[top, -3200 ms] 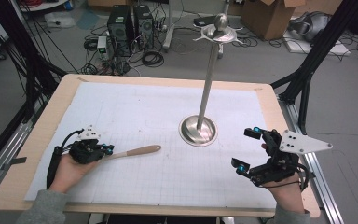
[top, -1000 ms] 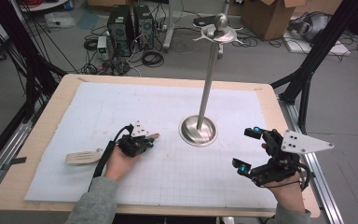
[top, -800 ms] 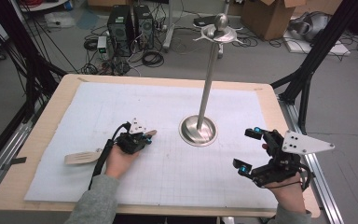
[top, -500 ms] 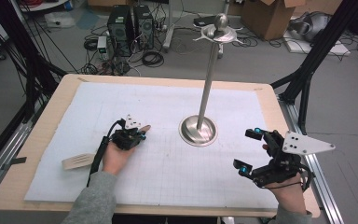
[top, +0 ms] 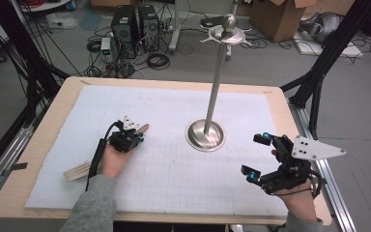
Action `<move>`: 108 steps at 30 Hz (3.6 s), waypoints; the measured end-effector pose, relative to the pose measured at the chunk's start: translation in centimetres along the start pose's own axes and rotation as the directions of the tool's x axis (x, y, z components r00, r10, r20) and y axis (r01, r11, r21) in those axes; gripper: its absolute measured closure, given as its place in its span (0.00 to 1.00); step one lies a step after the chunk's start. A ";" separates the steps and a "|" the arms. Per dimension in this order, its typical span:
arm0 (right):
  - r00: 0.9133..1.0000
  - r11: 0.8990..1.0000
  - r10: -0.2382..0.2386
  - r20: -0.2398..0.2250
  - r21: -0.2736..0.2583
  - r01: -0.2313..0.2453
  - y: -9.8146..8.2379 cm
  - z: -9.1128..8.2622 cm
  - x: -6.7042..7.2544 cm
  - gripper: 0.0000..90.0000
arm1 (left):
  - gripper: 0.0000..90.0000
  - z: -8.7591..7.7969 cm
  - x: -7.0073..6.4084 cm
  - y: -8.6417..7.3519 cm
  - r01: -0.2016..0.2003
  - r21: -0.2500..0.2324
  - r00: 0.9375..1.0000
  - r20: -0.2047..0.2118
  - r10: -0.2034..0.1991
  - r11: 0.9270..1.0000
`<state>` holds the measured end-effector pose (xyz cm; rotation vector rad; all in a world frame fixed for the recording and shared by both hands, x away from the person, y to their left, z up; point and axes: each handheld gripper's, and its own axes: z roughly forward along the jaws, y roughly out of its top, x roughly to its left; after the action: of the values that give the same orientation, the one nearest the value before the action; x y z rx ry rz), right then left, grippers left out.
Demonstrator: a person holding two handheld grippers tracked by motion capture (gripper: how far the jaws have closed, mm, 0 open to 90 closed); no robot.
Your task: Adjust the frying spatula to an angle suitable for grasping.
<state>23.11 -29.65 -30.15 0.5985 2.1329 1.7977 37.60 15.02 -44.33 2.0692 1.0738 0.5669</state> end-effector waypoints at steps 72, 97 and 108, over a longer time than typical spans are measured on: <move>1.000 0.999 -0.004 -0.015 0.050 0.005 -0.1 1.6 0.0 0.01 | 1.00 -8.6 6.5 -3.7 0.065 -0.104 0.987 0.156 -0.048 0.992; 1.000 0.998 -0.006 -0.021 0.069 0.007 -0.2 2.1 0.0 0.01 | 0.92 -8.5 5.7 -5.2 0.041 -0.126 0.986 0.165 -0.020 0.991; 1.000 0.997 -0.004 -0.023 0.071 0.005 -0.2 2.1 0.1 0.01 | 0.44 -8.0 5.8 -5.8 0.017 -0.143 0.984 0.178 0.009 0.990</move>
<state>24.01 -27.80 -30.70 0.5924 2.2191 1.7406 32.60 25.31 -43.40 1.9506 0.9066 0.4342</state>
